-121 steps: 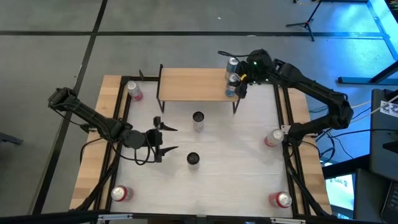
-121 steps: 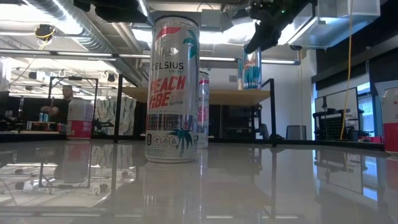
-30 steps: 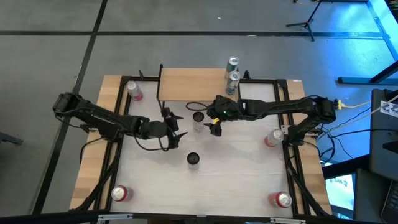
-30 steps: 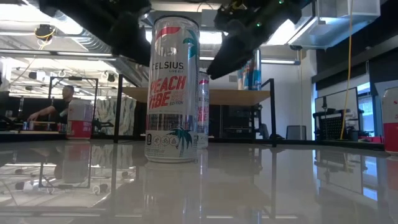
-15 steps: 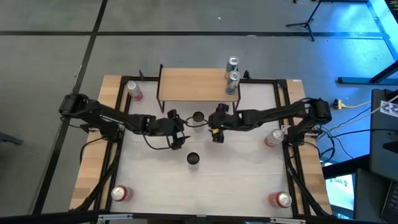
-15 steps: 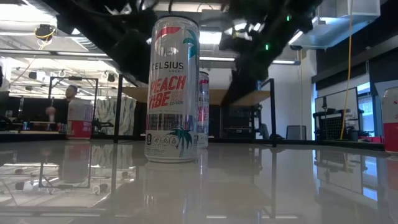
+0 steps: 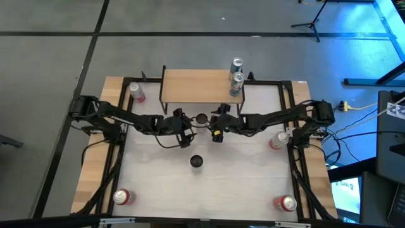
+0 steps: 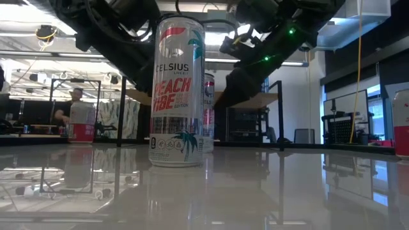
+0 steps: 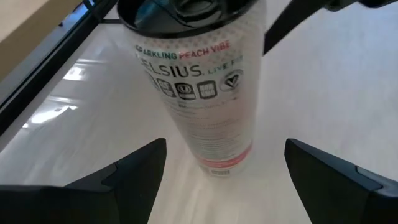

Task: Place canned beverage on shelf
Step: Put the top white pink soda can on the shelf

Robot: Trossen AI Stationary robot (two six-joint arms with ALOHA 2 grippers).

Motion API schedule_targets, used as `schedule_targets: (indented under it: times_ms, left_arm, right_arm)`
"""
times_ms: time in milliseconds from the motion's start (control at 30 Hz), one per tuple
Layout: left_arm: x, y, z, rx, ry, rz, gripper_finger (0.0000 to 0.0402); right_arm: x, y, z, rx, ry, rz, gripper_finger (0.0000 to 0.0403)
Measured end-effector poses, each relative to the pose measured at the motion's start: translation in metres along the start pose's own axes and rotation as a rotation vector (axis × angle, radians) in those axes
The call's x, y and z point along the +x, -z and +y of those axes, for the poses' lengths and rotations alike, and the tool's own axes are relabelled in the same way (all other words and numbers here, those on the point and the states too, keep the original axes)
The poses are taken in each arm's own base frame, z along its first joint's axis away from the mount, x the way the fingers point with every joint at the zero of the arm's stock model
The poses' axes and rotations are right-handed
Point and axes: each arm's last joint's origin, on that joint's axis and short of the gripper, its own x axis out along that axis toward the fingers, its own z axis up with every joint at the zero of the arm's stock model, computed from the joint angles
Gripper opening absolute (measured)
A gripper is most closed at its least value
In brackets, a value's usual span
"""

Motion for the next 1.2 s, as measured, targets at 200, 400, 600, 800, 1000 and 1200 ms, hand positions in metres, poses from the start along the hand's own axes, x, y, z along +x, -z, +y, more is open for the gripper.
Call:
schedule_targets:
  times_ms: [200,400,600,800,1000,1200]
  left_arm:
    - [0.001,0.000,0.004,-0.025,-0.062,-0.002,0.0318]
    - [0.001,0.000,0.006,-0.033,-0.131,-0.010,0.0318]
    - [0.001,-0.001,0.006,-0.035,-0.124,-0.016,0.0318]
    - [0.001,-0.001,0.006,-0.035,-0.123,-0.015,0.0318]
    - [0.001,-0.001,0.006,-0.035,-0.135,-0.017,0.0318]
    - [0.001,-0.001,0.007,-0.036,-0.166,-0.018,0.0318]
  right_arm:
    - [0.000,-0.001,0.002,0.004,-0.054,-0.011,0.0353]
    - [-0.001,-0.003,0.006,0.011,-0.229,-0.054,0.0353]
    - [-0.001,-0.005,0.007,0.017,-0.273,-0.075,0.0353]
    - [-0.002,-0.005,0.010,0.038,-0.299,-0.073,0.0353]
    - [-0.004,-0.004,0.012,0.094,-0.290,-0.048,0.0353]
    - [-0.004,-0.002,0.012,0.131,-0.302,-0.019,0.0353]
